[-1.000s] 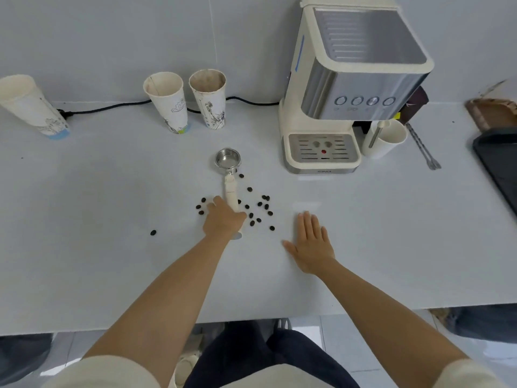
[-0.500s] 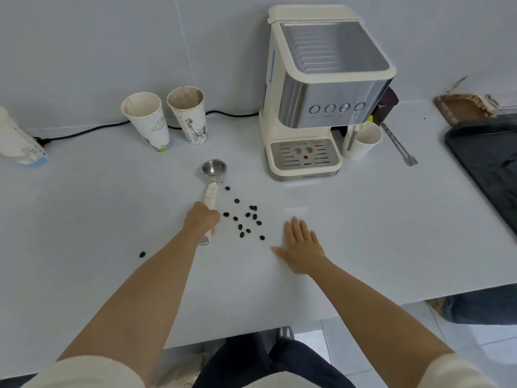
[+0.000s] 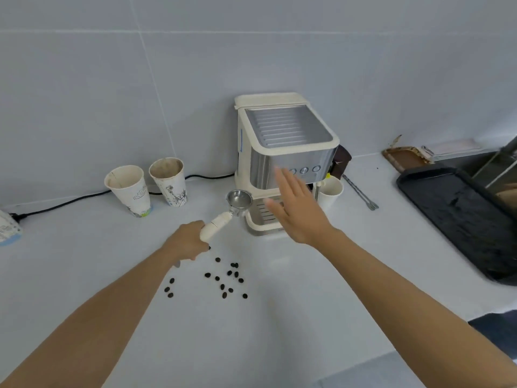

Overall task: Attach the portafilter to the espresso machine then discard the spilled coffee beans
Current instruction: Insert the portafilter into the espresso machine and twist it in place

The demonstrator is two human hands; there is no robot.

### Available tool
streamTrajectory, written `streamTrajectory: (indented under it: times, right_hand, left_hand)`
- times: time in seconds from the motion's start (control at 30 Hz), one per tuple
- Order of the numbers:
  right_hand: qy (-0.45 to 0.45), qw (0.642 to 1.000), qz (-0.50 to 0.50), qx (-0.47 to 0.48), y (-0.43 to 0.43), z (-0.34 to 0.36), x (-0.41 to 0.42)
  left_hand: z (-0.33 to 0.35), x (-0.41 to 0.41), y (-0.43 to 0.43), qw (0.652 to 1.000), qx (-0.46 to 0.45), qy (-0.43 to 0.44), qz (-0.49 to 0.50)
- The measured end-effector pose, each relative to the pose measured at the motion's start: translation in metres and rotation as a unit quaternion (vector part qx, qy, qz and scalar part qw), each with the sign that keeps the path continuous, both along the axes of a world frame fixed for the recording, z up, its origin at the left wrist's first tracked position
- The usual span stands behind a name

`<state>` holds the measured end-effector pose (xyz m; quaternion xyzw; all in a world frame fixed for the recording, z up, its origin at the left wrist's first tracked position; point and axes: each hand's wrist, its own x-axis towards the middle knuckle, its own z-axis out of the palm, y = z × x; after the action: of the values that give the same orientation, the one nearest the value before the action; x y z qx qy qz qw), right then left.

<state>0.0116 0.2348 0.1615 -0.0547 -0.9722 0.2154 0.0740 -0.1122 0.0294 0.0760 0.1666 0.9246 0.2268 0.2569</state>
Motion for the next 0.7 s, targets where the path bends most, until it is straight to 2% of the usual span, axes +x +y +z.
streamTrajectory:
  times: [0.07,0.13,0.2,0.4,0.7]
  right_hand:
    - [0.065,0.998,-0.011,0.005,0.009,0.028,-0.01]
    - [0.081,0.996,-0.02,0.037,0.021,0.047,-0.021]
    - [0.056,0.995,-0.025,0.074,0.035,0.057,-0.031]
    - [-0.061,0.993,-0.012,0.104,0.068,0.05,-0.055]
    - [-0.036,0.981,0.016,0.188,0.09,0.039,-0.076]
  left_hand:
    - [0.012,-0.004,0.013,0.999,-0.001,0.011,-0.039]
    - [0.021,-0.007,0.026,0.998,-0.002,0.013,-0.068]
    - [0.026,-0.011,0.038,0.996,-0.004,0.004,-0.084]
    - [0.029,-0.023,0.062,0.993,-0.015,-0.001,-0.114]
    - [0.023,-0.044,0.087,0.99,-0.013,-0.003,-0.137]
